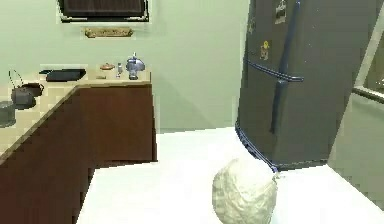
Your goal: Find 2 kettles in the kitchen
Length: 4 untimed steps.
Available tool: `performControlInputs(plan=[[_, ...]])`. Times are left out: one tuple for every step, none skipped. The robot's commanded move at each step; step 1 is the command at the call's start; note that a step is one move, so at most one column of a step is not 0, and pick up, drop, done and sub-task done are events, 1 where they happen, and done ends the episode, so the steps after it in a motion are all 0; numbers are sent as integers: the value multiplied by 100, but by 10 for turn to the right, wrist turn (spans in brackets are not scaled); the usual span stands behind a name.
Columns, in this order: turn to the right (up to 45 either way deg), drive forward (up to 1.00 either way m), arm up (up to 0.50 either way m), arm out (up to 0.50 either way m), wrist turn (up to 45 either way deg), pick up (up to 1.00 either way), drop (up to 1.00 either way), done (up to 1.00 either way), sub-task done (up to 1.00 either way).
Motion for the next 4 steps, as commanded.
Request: performControlInputs(plan=[[0, 50, 0, 0, 0, 0, 0, 0, 0], [-450, 0, 0, 0, 0, 0, 0, 0, 0], [-90, 0, 0, 0, 0, 0, 0, 0, 0], [0, 0, 0, 0, 0, 0, 0, 0, 100]])
